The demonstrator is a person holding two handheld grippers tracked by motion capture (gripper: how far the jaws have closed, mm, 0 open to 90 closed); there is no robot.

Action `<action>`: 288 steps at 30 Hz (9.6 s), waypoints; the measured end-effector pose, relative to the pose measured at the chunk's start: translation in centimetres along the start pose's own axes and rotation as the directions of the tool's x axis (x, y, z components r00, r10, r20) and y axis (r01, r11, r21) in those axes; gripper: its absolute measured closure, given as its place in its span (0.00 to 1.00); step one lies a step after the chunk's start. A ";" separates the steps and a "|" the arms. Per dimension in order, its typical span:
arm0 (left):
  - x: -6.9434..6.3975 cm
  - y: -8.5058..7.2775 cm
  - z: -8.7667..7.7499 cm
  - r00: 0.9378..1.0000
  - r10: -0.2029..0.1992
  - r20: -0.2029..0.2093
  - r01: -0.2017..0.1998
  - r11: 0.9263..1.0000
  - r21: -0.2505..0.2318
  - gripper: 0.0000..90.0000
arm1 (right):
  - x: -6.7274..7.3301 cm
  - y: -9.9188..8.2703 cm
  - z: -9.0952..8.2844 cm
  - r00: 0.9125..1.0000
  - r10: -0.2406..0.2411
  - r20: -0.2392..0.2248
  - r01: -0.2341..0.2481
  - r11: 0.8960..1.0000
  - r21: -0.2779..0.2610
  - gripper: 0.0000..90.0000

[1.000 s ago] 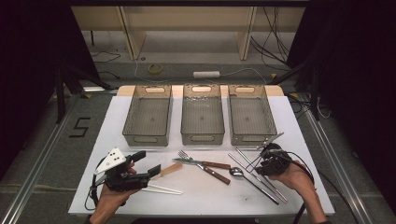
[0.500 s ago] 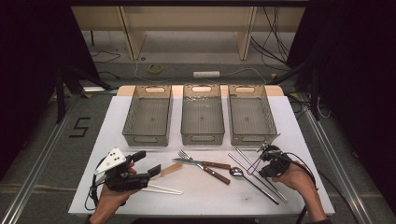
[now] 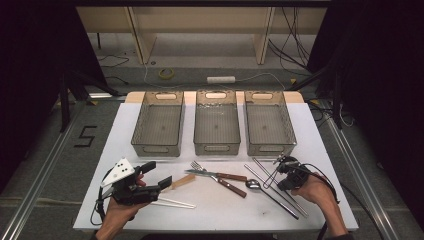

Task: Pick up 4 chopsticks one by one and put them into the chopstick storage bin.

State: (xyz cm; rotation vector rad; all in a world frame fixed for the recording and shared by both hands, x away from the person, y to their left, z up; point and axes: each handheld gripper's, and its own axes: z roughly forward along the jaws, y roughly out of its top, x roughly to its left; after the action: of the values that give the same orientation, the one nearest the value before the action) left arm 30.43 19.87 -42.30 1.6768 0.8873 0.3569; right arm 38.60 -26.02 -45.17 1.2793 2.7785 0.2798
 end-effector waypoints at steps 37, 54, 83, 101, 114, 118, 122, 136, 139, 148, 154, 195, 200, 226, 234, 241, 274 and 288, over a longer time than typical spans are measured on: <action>-0.1 0.2 0.6 0.999 0.000 0.036 -0.001 0.999 0.037 0.21 | 0.4 0.2 -3.4 0.998 -0.064 -0.008 0.063 0.991 -0.115 0.96; -2.1 1.7 4.5 0.988 0.111 0.107 -0.133 0.966 0.222 0.22 | 6.0 3.1 -4.9 0.960 -0.278 -0.043 0.269 0.952 -0.143 0.96; -5.8 0.9 8.5 0.895 0.343 0.285 -0.434 0.818 0.378 0.41 | 13.3 5.5 -4.0 0.840 -0.535 -0.093 0.525 0.843 -0.114 0.96; -6.8 -0.2 9.0 0.828 0.419 0.372 -0.554 0.710 0.434 0.59 | 14.6 5.8 -4.2 0.779 -0.617 -0.111 0.606 0.787 -0.118 0.96; -7.1 -0.5 9.0 0.794 0.438 0.422 -0.600 0.676 0.427 0.76 | 15.0 5.6 -4.3 0.757 -0.640 -0.130 0.627 0.768 -0.128 0.96; -7.4 -0.7 8.9 0.764 0.441 0.471 -0.634 0.648 0.421 0.83 | 15.0 5.5 -4.3 0.740 -0.657 -0.145 0.644 0.754 -0.128 0.96; -7.6 -0.8 8.8 0.746 0.433 0.506 -0.651 0.633 0.419 0.86 | 14.9 5.4 -4.2 0.716 -0.681 -0.153 0.667 0.733 -0.137 0.96; -7.0 -0.8 8.8 0.763 0.396 0.510 -0.629 0.634 0.449 0.93 | 12.8 5.5 -5.8 0.817 -0.560 -0.137 0.512 0.814 -0.274 0.69; -6.8 -0.6 8.8 0.785 0.387 0.484 -0.605 0.648 0.463 0.93 | 12.2 5.4 -6.2 0.849 -0.517 -0.111 0.464 0.829 -0.311 0.61; -5.3 0.1 8.5 0.862 0.340 0.376 -0.498 0.712 0.496 0.93 | 10.1 3.9 -7.7 0.905 -0.421 -0.068 0.357 0.835 -0.419 0.46; -4.5 0.7 8.0 0.897 0.299 0.325 -0.431 0.757 0.492 0.93 | 8.5 3.0 -7.8 0.935 -0.350 -0.059 0.293 0.855 -0.429 0.41; 2.6 4.0 5.0 0.988 0.147 -0.035 -0.121 0.905 0.408 0.93 | 1.6 -0.8 -3.7 0.996 -0.083 -0.018 0.074 0.953 -0.293 0.35; 3.7 4.3 4.9 0.991 0.116 -0.073 -0.079 0.917 0.391 0.93 | 1.4 -1.0 -3.7 0.997 -0.072 -0.011 0.066 0.953 -0.296 0.35; 10.9 6.5 6.6 0.956 -0.007 -0.293 0.111 0.934 0.341 0.93 | 1.3 -2.2 -3.4 0.998 -0.054 -0.007 0.050 0.953 -0.300 0.35; 12.3 6.9 7.8 0.946 -0.028 -0.324 0.147 0.925 0.351 0.93 | 1.2 -1.9 -3.5 0.999 -0.050 -0.014 0.043 0.951 -0.305 0.35; 13.4 7.0 8.6 0.935 -0.052 -0.351 0.180 0.922 0.343 0.93 | 1.4 -1.6 -3.5 0.998 -0.059 -0.018 0.051 0.951 -0.307 0.35; 12.5 6.9 7.9 0.905 -0.140 -0.401 0.275 0.912 0.304 0.42 | 1.0 -1.6 -4.1 0.999 -0.052 -0.014 0.045 0.949 -0.313 0.37; 7.3 6.5 5.7 0.973 -0.087 -0.214 0.145 0.950 0.275 0.28 | 0.6 -0.8 -2.8 0.999 -0.045 -0.017 0.040 0.978 -0.205 0.50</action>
State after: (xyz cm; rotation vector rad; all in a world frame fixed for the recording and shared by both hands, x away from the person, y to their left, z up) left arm 41.42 20.64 -39.62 1.8678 1.2311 0.3296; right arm 37.18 -26.45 -42.54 1.1740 2.7053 0.5632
